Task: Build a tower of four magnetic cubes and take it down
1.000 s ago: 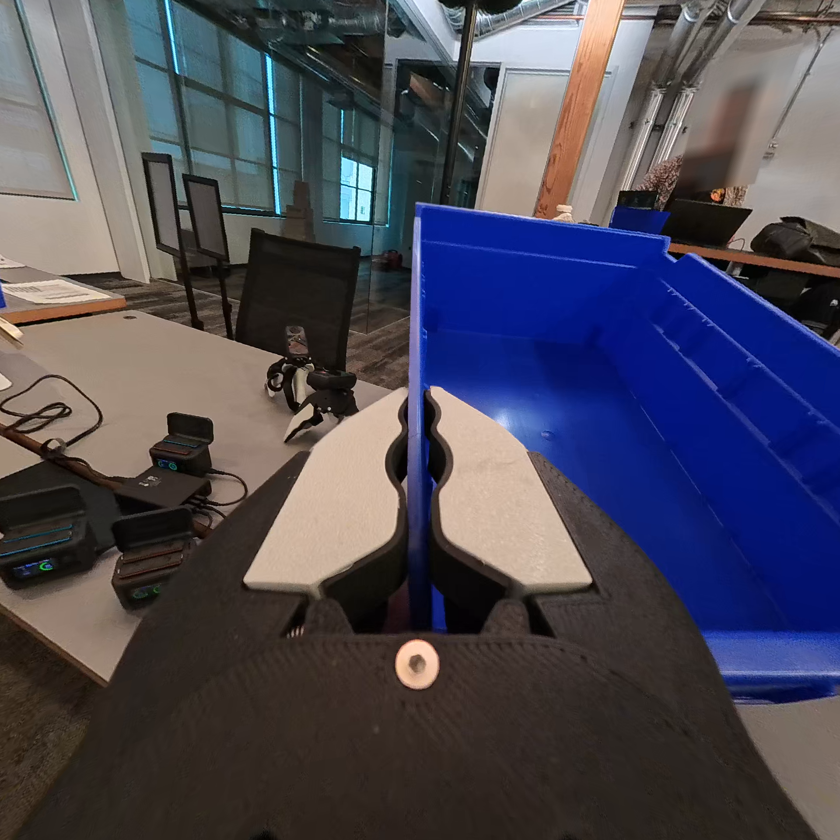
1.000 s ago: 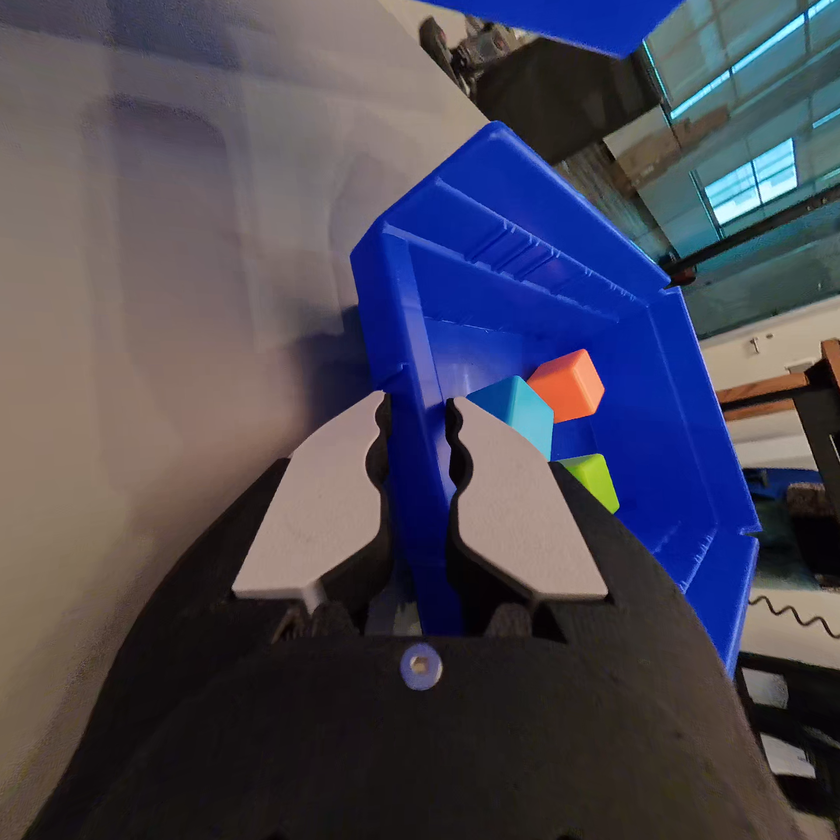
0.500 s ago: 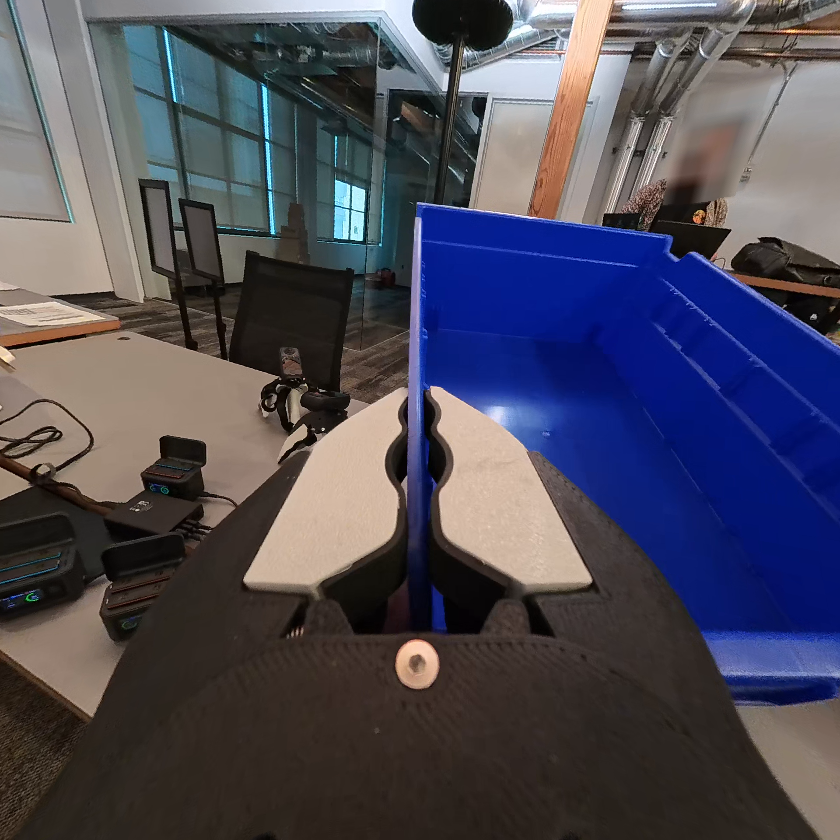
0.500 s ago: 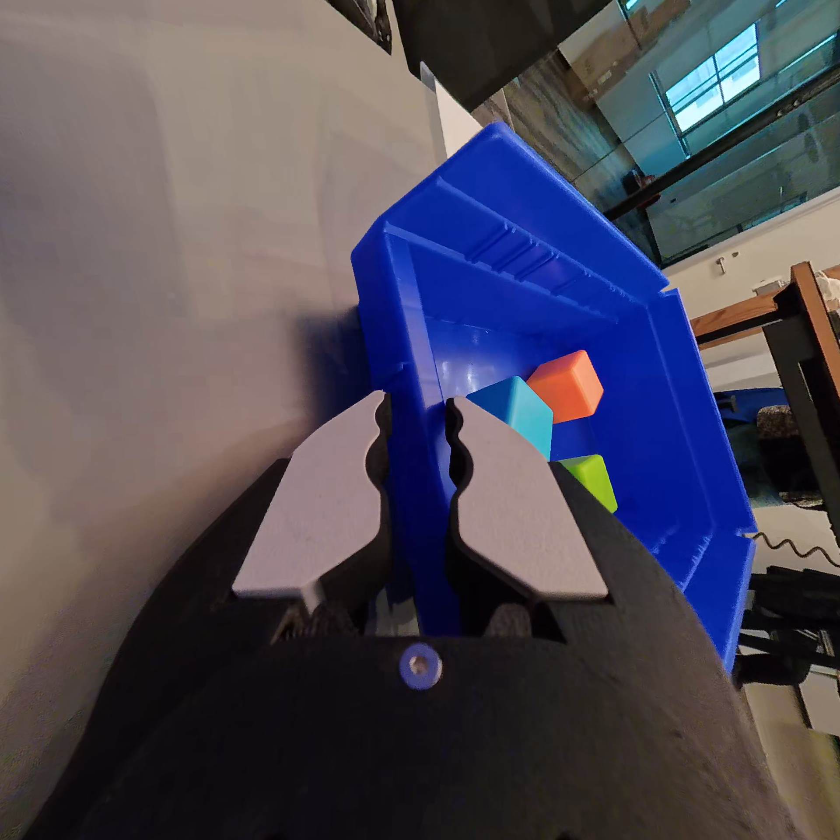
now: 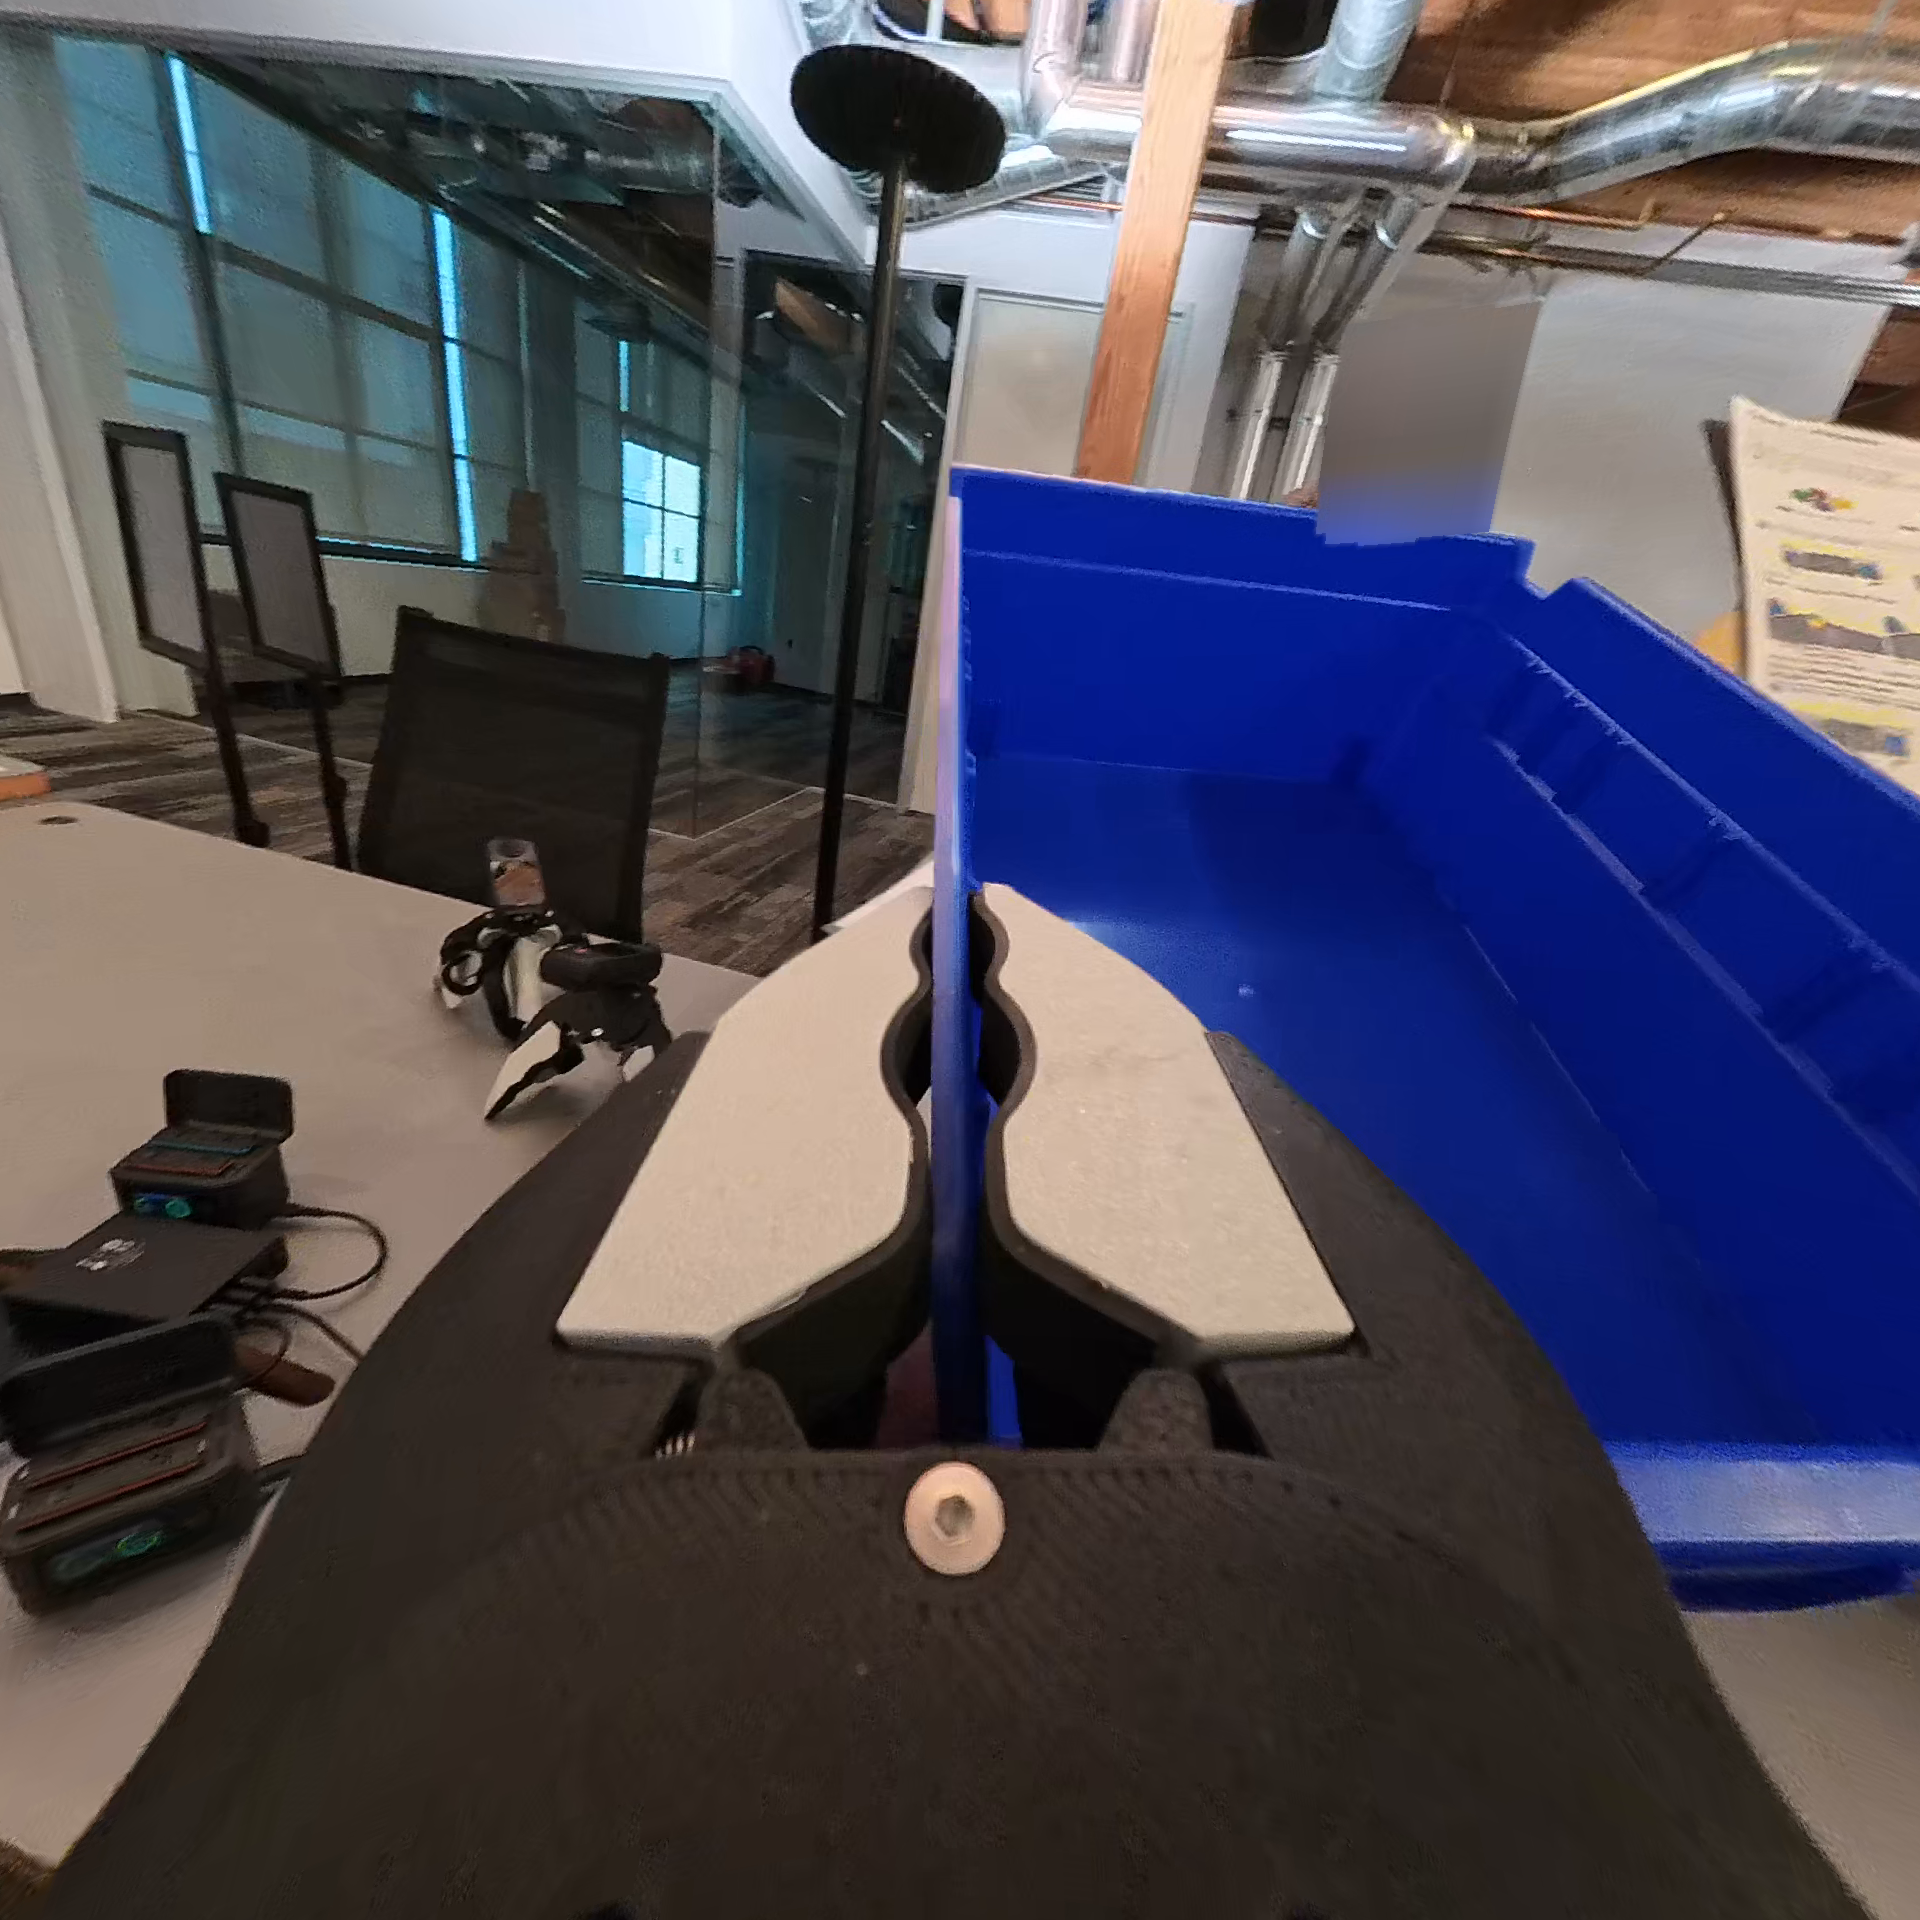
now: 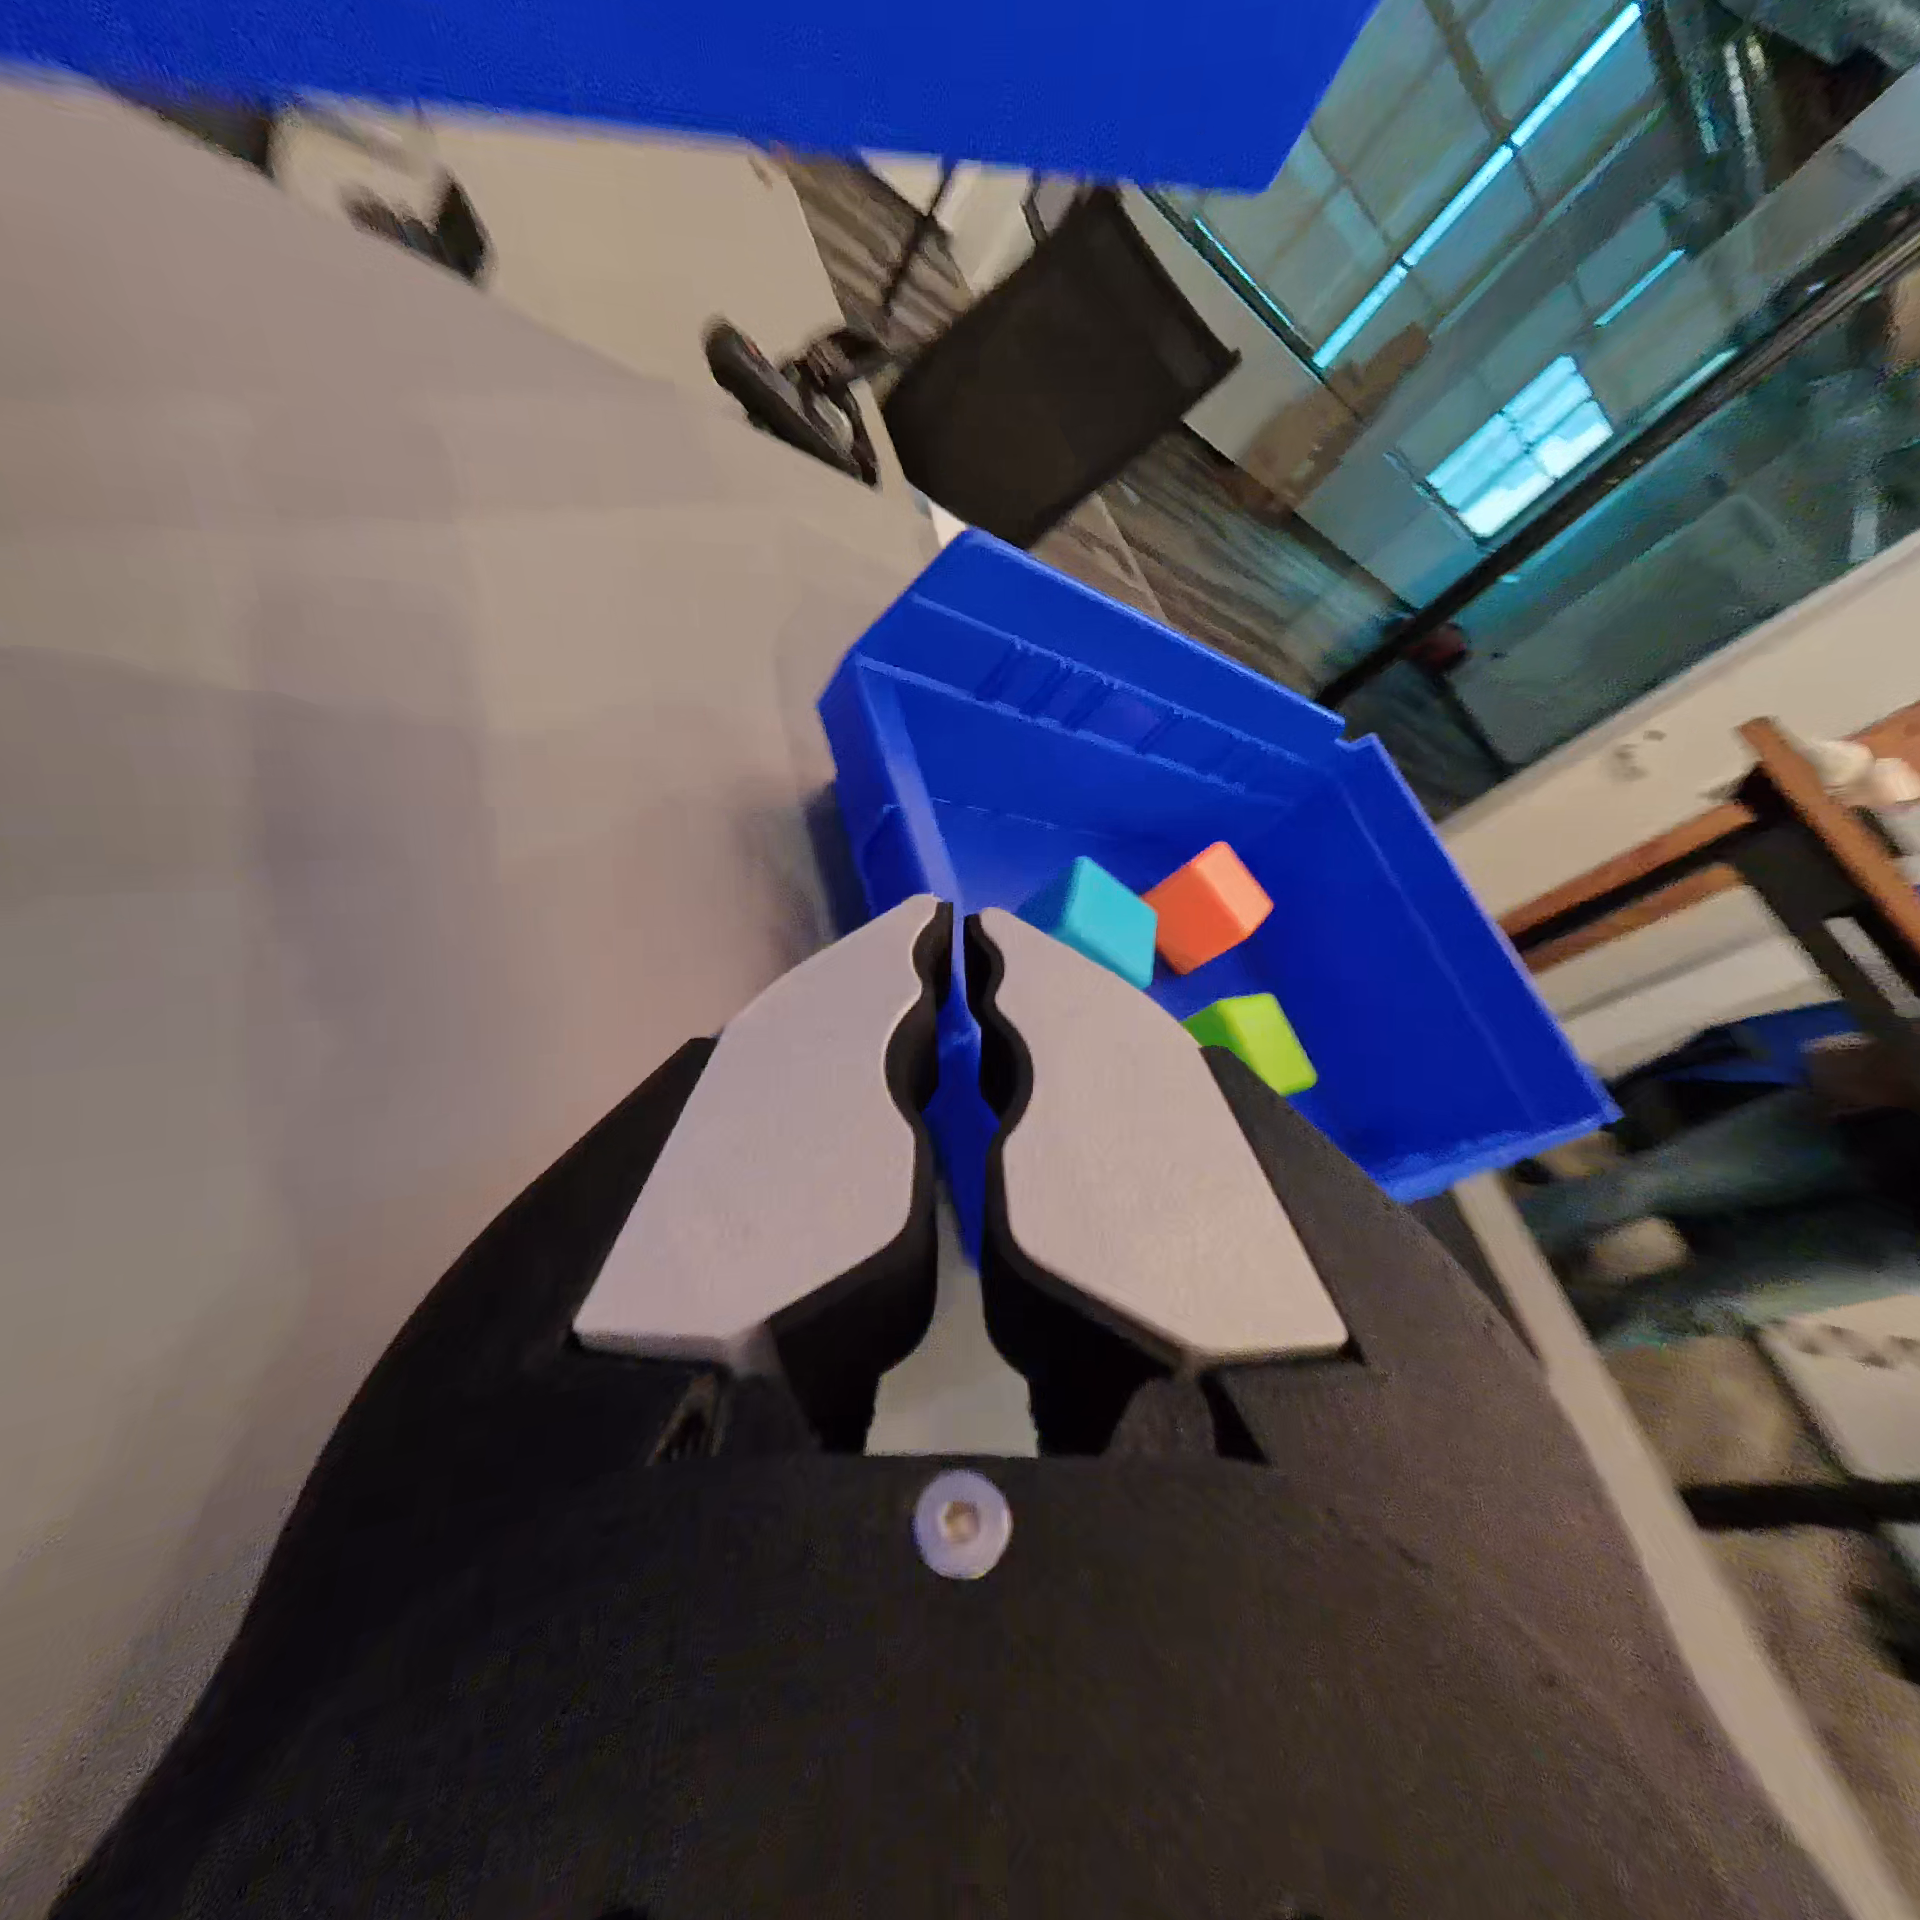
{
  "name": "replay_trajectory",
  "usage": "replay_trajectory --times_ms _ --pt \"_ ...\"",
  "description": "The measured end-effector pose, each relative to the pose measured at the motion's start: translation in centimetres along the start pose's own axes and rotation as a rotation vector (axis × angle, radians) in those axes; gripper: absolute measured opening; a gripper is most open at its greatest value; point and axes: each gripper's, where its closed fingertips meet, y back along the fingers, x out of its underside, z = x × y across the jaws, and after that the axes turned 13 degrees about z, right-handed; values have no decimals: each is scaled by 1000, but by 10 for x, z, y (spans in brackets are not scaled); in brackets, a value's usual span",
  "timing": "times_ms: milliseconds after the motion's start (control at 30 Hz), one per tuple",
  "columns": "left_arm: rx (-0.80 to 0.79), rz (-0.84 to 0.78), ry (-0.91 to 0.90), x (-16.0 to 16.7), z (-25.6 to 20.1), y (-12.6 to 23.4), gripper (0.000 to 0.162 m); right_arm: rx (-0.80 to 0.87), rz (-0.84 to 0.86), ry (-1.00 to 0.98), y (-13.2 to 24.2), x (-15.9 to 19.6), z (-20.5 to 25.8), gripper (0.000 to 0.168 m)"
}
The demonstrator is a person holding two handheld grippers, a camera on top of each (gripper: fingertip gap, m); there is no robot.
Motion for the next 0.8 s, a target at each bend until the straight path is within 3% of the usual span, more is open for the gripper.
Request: replay_trajectory --times_ms 167,333,600,800 --pt "103 14 -51 -2 -53 -5 2 -211 -244 -331 123 6 -10 12" --pt "247 27 -97 9 -140 -14 3 -197 -518 -573 249 17 -37 31" --pt "539 92 -162 38 -287 -18 3 -41 -594 -714 364 86 -42 59" --pt "839 247 -227 89 -410 -21 2 215 -632 -770 430 143 -37 63"
